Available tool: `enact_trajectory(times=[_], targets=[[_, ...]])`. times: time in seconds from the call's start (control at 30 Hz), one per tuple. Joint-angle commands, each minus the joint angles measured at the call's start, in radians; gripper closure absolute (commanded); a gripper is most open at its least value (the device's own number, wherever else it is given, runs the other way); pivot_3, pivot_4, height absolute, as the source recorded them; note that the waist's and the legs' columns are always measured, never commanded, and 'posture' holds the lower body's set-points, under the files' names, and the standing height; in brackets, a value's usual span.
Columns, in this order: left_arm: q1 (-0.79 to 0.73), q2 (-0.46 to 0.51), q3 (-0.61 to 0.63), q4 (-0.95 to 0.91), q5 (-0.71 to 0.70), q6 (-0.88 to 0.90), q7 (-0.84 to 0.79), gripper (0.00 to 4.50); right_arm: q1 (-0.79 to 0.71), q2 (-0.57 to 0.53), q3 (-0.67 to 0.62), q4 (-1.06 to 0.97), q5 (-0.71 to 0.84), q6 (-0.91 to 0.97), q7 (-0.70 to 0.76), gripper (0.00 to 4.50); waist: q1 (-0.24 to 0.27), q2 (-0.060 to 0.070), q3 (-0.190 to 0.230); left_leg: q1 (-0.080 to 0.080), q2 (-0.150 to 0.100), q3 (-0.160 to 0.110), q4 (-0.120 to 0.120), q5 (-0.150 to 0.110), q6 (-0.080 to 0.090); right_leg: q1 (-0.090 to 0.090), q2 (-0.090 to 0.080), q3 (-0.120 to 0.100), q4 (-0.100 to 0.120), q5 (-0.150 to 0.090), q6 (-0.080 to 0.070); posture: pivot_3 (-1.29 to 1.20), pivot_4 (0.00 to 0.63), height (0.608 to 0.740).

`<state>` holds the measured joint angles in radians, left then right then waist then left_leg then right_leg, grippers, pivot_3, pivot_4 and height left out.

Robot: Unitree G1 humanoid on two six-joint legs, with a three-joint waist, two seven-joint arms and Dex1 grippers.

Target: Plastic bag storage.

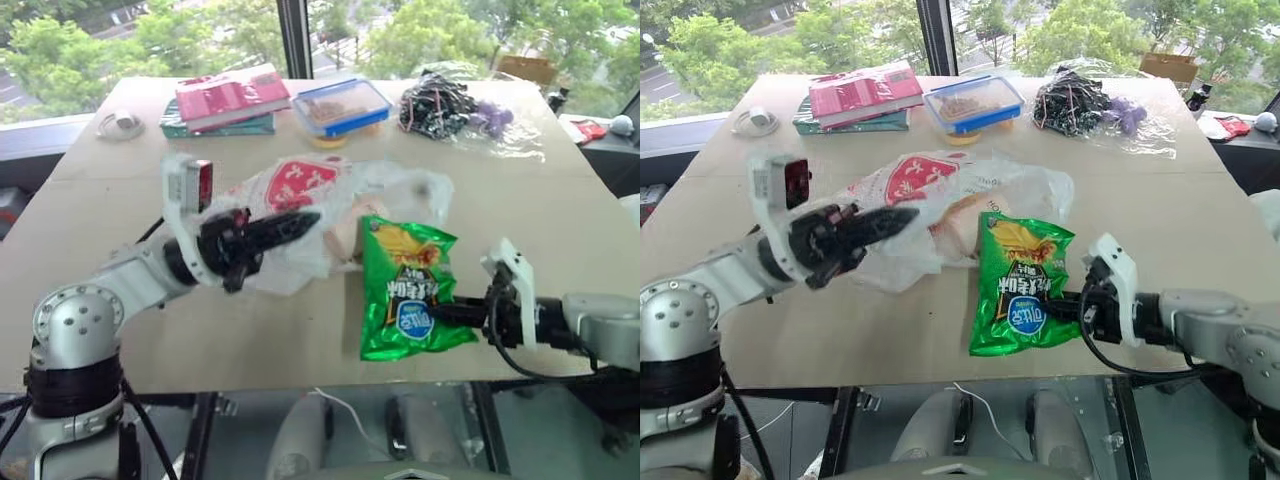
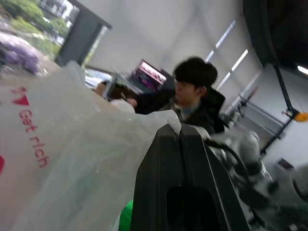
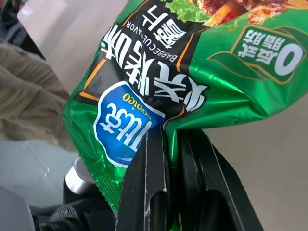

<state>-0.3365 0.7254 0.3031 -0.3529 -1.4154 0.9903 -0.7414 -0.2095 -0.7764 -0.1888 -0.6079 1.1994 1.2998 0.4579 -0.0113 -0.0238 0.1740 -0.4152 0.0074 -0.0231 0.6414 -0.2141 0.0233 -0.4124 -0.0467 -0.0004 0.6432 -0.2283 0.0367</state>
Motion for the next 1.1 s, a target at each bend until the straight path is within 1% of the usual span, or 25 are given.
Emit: enact_trajectory(times=[0.03,0.13,0.2,0.3,0.4,0.53,0.67,0.73,0.8,0.9,0.93,1.0,1.1], targets=[[0.065,0.053,0.004,-0.09,0.036,-0.01,-0.101,4.5,-0.134,-0.016,0.104,0.087,-0.06,-0.038,0.101,4.45,-0.001,0.0,0.001,0.0,0.0,0.0,0.0,0.0,0.0,0.0,0.0,0.0,0.0,0.0,0.0,0.0,0.15,0.74],[0.111,0.066,-0.004,-0.127,0.087,-0.039,-0.139,4.5,-0.287,0.015,0.238,0.206,-0.155,-0.07,0.187,4.45,-0.002,0.001,0.001,0.0,0.0,0.001,0.0,0.0,0.0,-0.001,0.0,0.001,0.0,0.0,0.0,0.0,0.15,0.74],[0.128,0.071,-0.008,-0.145,0.111,-0.052,-0.158,4.5,-0.357,0.03,0.31,0.265,-0.214,-0.098,0.241,4.45,-0.002,0.001,0.001,0.0,0.0,0.001,0.0,0.0,0.0,-0.001,0.0,0.001,0.0,0.0,-0.001,0.0,0.15,0.74],[0.171,0.083,0.005,-0.187,0.139,-0.075,-0.189,4.5,-0.514,0.133,0.414,0.449,-0.329,-0.167,0.289,4.45,-0.003,0.001,0.002,-0.002,0.0,0.0,0.0,0.0,0.0,-0.001,0.0,0.0,0.0,0.001,-0.002,0.0,0.15,0.74],[0.186,0.085,0.015,-0.199,0.15,-0.095,-0.188,4.5,-0.586,0.211,0.456,0.56,-0.414,-0.224,0.314,4.45,-0.005,0.001,0.002,-0.001,0.0,0.002,0.0,0.0,0.0,-0.002,0.0,0.002,0.0,0.002,-0.001,0.0,0.15,0.74],[0.217,0.092,0.031,-0.238,0.167,-0.123,-0.184,4.5,-0.651,0.372,0.44,0.68,-0.484,-0.262,0.251,4.45,-0.001,0.001,0.002,-0.002,0.0,0.001,-0.001,0.0,0.0,-0.002,0.0,0.001,0.0,0.004,0.002,0.0,0.15,0.74],[0.217,0.085,0.039,-0.247,0.156,-0.141,-0.146,4.5,-0.684,0.513,0.381,0.714,-0.475,-0.225,0.187,4.45,-0.002,0.002,0.003,-0.002,0.0,0.0,-0.001,0.0,0.0,-0.003,0.0,0.001,0.0,0.004,0.002,0.0,0.15,0.74],[0.226,0.099,0.046,-0.257,0.135,-0.135,-0.145,4.5,-0.686,0.539,0.37,0.707,-0.474,-0.207,0.187,4.45,-0.001,0.002,0.003,-0.002,0.0,0.0,-0.001,0.0,0.0,-0.003,0.0,0.001,0.0,0.004,0.002,0.0,0.15,0.74],[0.247,0.121,0.055,-0.265,0.127,-0.128,-0.164,4.5,-0.674,0.516,0.372,0.684,-0.477,-0.19,0.222,4.45,-0.001,0.003,0.003,-0.002,0.0,0.0,-0.001,0.0,0.0,-0.003,0.0,0.0,0.001,0.004,0.002,0.0,0.15,0.74],[0.281,0.17,0.061,-0.251,0.159,-0.126,-0.224,4.5,-0.683,0.473,0.313,0.719,-0.455,-0.143,0.241,4.45,0.0,0.003,0.003,-0.002,-0.001,0.0,-0.001,0.0,0.0,-0.002,-0.001,0.0,0.0,0.004,0.002,0.0,0.15,0.74],[0.286,0.175,0.055,-0.246,0.183,-0.139,-0.235,4.5,-0.692,0.474,0.293,0.734,-0.449,-0.131,0.235,4.45,0.0,0.003,0.003,-0.002,-0.001,0.0,-0.001,0.0,0.0,-0.002,-0.001,0.0,0.0,0.004,0.002,0.0,0.15,0.74],[0.276,0.163,0.041,-0.237,0.209,-0.164,-0.225,4.5,-0.711,0.501,0.253,0.756,-0.436,-0.105,0.207,4.45,-0.002,0.004,0.004,-0.001,-0.001,0.0,-0.001,0.0,0.0,-0.002,-0.001,0.0,0.0,0.002,-0.001,0.0,0.15,0.74],[0.212,0.106,0.002,-0.226,0.239,-0.189,-0.144,4.5,-0.744,0.602,0.202,0.782,-0.416,-0.072,0.145,4.45,-0.009,0.004,0.004,0.0,0.0,0.001,-0.002,0.0,0.0,-0.003,0.0,0.001,0.001,0.002,-0.001,0.0,0.15,0.74]])
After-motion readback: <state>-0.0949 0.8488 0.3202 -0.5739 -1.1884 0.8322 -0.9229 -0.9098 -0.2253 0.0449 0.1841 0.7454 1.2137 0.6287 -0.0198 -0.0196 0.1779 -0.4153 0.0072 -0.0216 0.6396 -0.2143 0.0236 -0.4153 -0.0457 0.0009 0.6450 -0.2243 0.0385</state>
